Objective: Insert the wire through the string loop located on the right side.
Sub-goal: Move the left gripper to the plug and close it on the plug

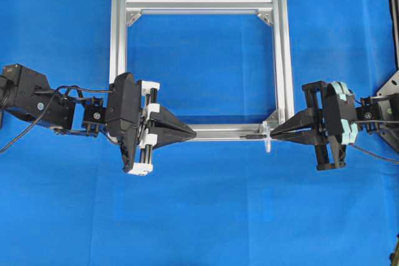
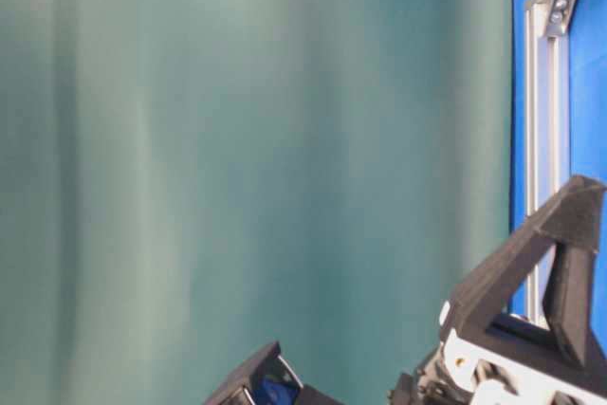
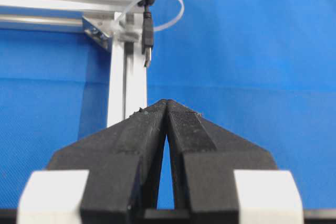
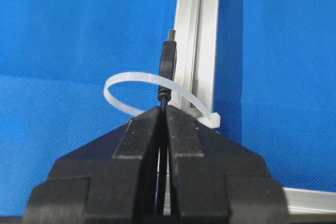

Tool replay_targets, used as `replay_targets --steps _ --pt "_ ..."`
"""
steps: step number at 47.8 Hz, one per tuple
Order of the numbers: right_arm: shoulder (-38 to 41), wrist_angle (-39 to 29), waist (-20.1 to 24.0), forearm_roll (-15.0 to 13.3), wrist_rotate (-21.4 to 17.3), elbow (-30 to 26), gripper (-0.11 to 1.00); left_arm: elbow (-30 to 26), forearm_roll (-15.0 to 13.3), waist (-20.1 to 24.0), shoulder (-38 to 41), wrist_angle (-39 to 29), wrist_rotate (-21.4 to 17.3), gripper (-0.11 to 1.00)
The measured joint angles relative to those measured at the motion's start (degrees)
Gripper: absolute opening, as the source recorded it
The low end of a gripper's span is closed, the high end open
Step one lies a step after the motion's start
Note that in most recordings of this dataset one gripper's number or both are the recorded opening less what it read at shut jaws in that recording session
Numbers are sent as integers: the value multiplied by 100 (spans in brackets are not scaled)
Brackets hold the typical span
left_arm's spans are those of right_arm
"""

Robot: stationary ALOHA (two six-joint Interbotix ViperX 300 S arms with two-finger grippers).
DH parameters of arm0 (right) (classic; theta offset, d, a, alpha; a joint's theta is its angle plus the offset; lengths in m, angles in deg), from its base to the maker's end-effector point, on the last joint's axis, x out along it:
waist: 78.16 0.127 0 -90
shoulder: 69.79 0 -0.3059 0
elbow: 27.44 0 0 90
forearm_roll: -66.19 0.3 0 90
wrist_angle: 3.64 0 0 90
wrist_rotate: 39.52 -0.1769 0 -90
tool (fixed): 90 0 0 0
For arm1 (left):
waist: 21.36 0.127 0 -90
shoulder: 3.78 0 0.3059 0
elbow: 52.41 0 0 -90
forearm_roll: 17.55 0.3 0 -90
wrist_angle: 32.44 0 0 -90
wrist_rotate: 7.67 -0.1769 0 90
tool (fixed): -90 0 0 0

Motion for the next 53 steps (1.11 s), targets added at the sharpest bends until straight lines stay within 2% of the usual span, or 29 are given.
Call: replay_targets --steps 8,22,31,38,53 --pt "0 0 0 0 0 0 -4 -352 0 26 132 -167 0 0" --pt "9 0 0 0 0 0 -4 -1731 0 193 756 -1301 -9 0" --pt "9 0 0 0 0 0 -4 -2364 0 211 1028 -1652 -44 0" --pt "0 9 0 0 0 0 -4 -2558 0 211 1143 -1802 -44 0" --pt "9 0 0 0 0 0 -4 -2584 0 211 1195 -1819 -35 0"
